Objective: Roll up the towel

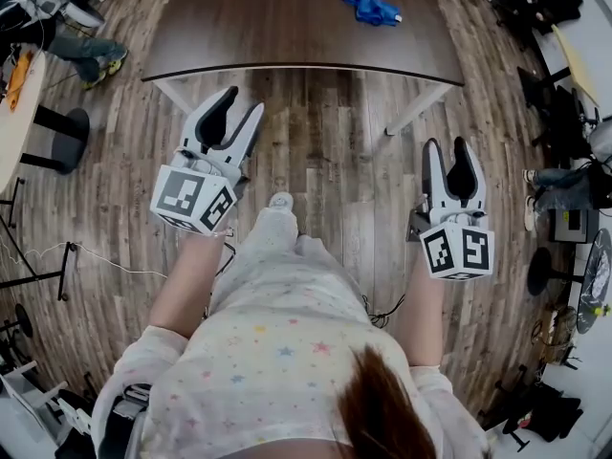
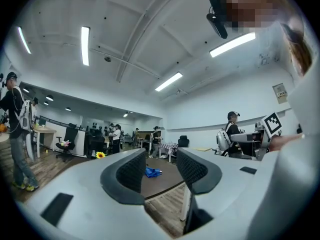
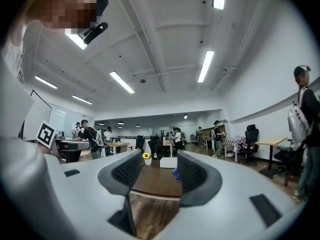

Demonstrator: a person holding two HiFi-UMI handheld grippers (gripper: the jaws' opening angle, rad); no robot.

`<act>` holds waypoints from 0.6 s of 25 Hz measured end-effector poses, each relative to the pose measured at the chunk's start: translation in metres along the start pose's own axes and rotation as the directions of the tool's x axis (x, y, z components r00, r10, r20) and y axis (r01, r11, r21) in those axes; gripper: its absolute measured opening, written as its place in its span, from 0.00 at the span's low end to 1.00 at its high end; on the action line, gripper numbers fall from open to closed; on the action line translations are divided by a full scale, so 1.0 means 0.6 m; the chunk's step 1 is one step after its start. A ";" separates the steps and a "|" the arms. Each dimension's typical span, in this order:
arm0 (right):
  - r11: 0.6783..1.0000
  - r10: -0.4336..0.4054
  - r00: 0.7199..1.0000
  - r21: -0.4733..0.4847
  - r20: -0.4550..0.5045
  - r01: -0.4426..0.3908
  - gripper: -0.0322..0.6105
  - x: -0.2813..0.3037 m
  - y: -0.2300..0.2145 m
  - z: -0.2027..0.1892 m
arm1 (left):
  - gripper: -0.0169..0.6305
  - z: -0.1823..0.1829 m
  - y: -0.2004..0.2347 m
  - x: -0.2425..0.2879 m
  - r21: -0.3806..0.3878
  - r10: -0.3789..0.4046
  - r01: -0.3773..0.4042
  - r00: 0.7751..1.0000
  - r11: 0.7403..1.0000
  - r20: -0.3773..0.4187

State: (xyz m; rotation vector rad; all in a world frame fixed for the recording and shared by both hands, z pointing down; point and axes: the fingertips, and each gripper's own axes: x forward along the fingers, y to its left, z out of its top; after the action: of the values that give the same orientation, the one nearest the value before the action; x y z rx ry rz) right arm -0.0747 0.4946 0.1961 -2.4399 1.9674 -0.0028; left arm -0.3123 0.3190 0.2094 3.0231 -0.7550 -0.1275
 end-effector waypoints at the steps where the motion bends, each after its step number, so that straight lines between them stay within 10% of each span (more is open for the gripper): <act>1: 1.000 0.003 1.000 0.007 0.005 -0.003 0.40 0.005 -0.002 0.000 | 0.31 0.000 0.002 0.004 0.001 0.002 -0.002 1.000 1.000 0.000; 15: 1.000 -0.029 1.000 -0.011 0.009 0.030 0.48 0.175 -0.034 0.007 | 0.39 -0.010 0.111 0.174 0.009 -0.052 0.052 0.998 0.999 0.018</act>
State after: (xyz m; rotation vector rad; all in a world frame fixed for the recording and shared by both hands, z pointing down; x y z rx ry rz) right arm -0.0326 0.3963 0.1917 -2.4711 1.9330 0.0191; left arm -0.2513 0.2111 0.2108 3.0548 -0.6802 -0.1538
